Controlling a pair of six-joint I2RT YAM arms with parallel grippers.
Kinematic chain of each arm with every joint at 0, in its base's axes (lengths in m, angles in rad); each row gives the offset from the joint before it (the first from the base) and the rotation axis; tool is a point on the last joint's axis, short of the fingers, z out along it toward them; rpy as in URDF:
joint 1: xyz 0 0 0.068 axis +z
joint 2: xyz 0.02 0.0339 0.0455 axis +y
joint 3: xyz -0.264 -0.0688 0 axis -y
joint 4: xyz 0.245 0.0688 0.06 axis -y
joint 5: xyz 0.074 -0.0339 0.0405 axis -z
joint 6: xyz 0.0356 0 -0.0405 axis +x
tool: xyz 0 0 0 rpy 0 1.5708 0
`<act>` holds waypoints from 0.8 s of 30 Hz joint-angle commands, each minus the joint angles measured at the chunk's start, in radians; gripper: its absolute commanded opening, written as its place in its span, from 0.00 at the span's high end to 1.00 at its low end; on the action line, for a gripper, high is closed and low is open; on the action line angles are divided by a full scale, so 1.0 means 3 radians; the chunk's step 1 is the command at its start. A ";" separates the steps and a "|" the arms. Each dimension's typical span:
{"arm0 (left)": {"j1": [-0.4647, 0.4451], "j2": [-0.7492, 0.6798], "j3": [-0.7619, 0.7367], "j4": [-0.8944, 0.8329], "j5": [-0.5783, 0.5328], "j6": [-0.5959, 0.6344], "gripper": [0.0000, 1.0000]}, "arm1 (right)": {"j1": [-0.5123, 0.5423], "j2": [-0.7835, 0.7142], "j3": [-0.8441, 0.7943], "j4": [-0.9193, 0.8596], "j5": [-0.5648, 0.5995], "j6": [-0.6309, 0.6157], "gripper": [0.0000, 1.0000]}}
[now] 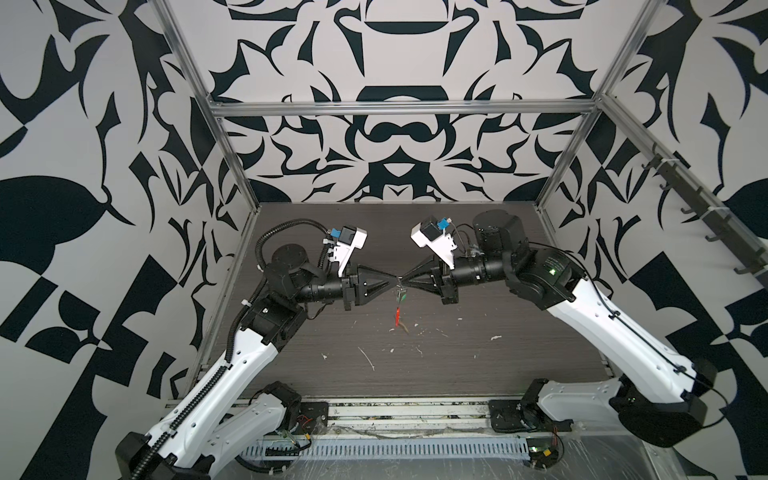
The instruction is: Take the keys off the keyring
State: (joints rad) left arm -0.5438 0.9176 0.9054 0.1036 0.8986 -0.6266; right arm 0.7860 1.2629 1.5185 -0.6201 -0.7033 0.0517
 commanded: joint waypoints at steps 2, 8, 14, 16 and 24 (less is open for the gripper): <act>-0.0003 -0.0011 0.0102 -0.0014 0.0054 0.0084 0.78 | -0.0007 -0.0027 0.0169 0.0096 -0.0109 -0.0024 1.00; -0.0003 -0.0006 0.0081 0.0072 0.0132 0.0074 0.83 | -0.0007 0.0009 0.0169 0.0143 -0.0135 0.0021 1.00; -0.0003 -0.0062 -0.0029 0.0312 0.0141 -0.0005 0.87 | -0.0007 0.0041 0.0132 0.0226 -0.0151 0.0083 1.00; -0.0003 -0.0068 -0.0042 0.0319 0.0139 -0.0008 0.94 | -0.0007 0.0037 0.0123 0.0258 -0.0146 0.0105 1.00; -0.0003 -0.0081 -0.0121 0.0518 0.0065 -0.0090 1.00 | -0.0005 -0.0037 0.0014 0.0543 -0.0049 0.0300 0.99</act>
State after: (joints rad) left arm -0.5423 0.9096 0.8871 0.1967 0.9180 -0.6384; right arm 0.7826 1.2804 1.5211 -0.5926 -0.7357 0.1085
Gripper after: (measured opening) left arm 0.046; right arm 0.045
